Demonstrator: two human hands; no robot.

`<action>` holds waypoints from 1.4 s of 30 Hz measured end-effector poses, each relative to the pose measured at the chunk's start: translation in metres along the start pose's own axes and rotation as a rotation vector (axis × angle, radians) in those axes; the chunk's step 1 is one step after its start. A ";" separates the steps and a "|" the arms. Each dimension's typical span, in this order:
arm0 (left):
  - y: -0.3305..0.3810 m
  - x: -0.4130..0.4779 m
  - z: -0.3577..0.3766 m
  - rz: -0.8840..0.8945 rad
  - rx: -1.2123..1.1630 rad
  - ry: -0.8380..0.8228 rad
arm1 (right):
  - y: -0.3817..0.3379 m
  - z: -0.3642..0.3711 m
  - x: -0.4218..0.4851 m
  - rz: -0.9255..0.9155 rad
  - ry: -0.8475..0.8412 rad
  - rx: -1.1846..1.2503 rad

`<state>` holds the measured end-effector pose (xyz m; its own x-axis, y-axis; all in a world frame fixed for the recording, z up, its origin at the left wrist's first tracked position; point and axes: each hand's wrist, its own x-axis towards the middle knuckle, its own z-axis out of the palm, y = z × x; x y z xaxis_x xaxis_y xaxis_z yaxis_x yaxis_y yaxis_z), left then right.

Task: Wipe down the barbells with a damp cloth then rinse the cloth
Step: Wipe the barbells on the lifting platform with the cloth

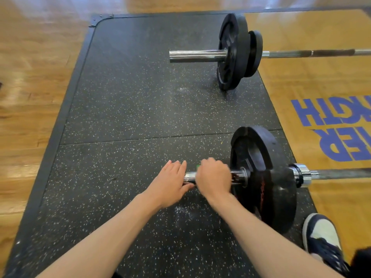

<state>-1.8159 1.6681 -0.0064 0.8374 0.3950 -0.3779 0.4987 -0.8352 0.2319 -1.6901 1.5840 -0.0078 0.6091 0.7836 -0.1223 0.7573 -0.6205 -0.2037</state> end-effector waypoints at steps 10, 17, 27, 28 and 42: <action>-0.013 -0.010 0.005 -0.041 0.004 0.064 | 0.056 0.027 -0.040 -0.037 0.233 0.068; -0.017 -0.017 0.008 -0.098 0.064 0.065 | -0.014 0.038 -0.032 -0.089 0.242 0.112; -0.022 -0.021 0.006 -0.203 0.052 0.041 | 0.046 0.017 -0.022 -0.004 0.174 0.040; -0.023 -0.022 0.006 -0.217 0.051 0.031 | 0.031 0.016 -0.018 0.000 0.169 0.050; -0.029 -0.024 0.008 -0.287 0.092 -0.037 | 0.038 0.040 -0.041 -0.489 0.236 0.026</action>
<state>-1.8520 1.6800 -0.0110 0.6559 0.6069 -0.4488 0.6898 -0.7234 0.0297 -1.6956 1.5299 -0.0492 0.2260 0.9505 0.2133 0.9614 -0.1823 -0.2063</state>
